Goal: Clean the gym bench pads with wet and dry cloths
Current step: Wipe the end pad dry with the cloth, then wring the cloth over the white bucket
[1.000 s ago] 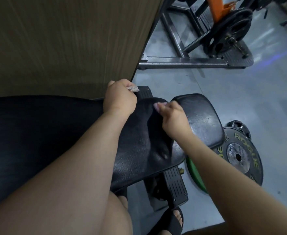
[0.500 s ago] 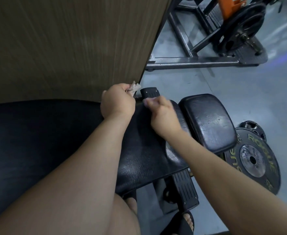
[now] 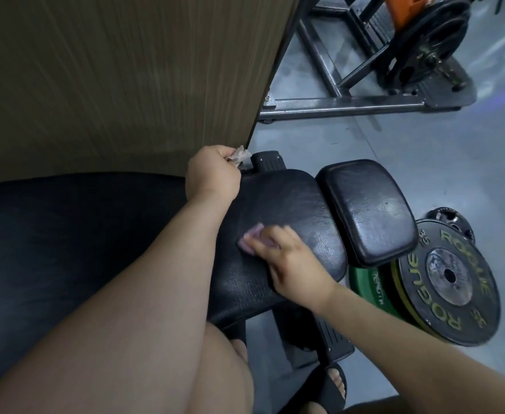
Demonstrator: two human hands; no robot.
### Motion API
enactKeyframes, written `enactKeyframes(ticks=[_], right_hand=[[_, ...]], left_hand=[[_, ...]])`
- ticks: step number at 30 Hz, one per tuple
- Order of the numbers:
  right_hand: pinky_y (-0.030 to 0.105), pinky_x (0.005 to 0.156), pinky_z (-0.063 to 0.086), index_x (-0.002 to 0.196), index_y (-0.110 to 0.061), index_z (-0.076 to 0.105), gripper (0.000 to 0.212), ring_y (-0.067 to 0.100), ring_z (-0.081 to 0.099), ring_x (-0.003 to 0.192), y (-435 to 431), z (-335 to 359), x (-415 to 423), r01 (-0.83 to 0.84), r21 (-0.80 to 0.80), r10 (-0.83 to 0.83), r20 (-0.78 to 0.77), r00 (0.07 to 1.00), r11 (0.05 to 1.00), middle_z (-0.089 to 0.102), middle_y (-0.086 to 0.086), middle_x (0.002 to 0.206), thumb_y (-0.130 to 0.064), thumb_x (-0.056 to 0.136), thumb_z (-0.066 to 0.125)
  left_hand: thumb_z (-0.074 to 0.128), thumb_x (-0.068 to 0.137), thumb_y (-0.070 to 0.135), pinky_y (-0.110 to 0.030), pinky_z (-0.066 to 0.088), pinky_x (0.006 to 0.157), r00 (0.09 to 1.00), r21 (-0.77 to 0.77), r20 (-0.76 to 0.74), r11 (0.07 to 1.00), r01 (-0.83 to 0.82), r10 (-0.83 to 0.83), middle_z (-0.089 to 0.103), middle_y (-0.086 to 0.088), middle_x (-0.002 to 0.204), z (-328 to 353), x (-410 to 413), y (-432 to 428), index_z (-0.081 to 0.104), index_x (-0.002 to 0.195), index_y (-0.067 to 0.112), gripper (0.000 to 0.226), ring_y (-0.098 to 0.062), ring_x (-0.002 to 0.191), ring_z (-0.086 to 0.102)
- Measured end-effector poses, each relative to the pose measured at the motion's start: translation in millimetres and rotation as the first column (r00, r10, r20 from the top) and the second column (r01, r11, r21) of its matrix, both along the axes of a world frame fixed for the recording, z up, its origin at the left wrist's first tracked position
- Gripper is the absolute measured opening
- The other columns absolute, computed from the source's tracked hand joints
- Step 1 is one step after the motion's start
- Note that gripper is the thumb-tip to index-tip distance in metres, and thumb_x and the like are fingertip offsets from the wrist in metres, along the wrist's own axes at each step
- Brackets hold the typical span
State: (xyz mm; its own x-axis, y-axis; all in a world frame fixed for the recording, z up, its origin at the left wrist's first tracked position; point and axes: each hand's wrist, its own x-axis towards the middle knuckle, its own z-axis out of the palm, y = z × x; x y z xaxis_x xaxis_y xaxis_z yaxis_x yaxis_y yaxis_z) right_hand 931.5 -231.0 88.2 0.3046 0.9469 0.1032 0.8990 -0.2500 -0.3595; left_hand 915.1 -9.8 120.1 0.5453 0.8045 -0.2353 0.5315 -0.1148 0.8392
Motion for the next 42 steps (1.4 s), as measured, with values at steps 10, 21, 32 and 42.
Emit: enactKeyframes(ticks=[10,21,32,42], right_hand=[[0.036,0.085,0.050,0.128,-0.017,0.070,0.053,0.031,0.054,0.091,5,-8,16,0.348,0.090,-0.352,0.023,0.936,0.933,0.061,0.010,0.115,0.003,0.082,0.052],[0.022,0.089,0.038,0.130,-0.025,0.070,0.051,0.035,0.056,0.096,-58,-6,59,0.518,0.007,-0.518,0.026,0.855,0.855,0.060,0.009,0.121,0.001,0.089,0.056],[0.028,0.094,0.038,0.131,-0.027,0.059,0.050,0.031,0.047,0.108,-93,12,-28,0.542,-0.167,-0.554,-0.032,0.832,0.824,0.048,0.002,0.126,-0.003,0.089,0.050],[0.017,0.082,0.054,0.107,-0.020,0.079,0.020,0.001,0.071,0.091,-35,133,-151,0.265,-0.026,-0.192,-0.757,0.625,0.964,0.077,-0.014,0.092,-0.022,0.102,0.059]], left_hand=[[0.059,0.097,0.020,-0.036,0.058,0.071,0.985,0.025,-0.083,0.988,0.153,-0.151,0.072,-0.002,0.101,15,-7,-21,0.067,0.116,0.026,0.022,-0.028,0.087,0.069],[0.050,0.092,0.007,-0.019,0.049,0.042,0.992,-0.033,-0.077,0.995,0.094,-0.096,0.057,-0.007,0.128,53,-34,-65,0.057,0.126,0.031,0.042,-0.029,0.097,0.066],[0.047,0.095,0.012,-0.013,0.040,0.045,0.998,0.191,-0.016,0.979,0.063,-0.061,0.056,-0.005,0.116,126,-149,-108,0.061,0.108,0.027,0.024,-0.011,0.069,0.063],[0.022,0.071,0.003,-0.031,0.040,0.056,0.993,0.039,0.009,0.992,-0.120,0.120,0.045,-0.009,0.069,224,-320,-123,0.039,0.085,0.016,0.026,-0.022,0.061,0.045]])
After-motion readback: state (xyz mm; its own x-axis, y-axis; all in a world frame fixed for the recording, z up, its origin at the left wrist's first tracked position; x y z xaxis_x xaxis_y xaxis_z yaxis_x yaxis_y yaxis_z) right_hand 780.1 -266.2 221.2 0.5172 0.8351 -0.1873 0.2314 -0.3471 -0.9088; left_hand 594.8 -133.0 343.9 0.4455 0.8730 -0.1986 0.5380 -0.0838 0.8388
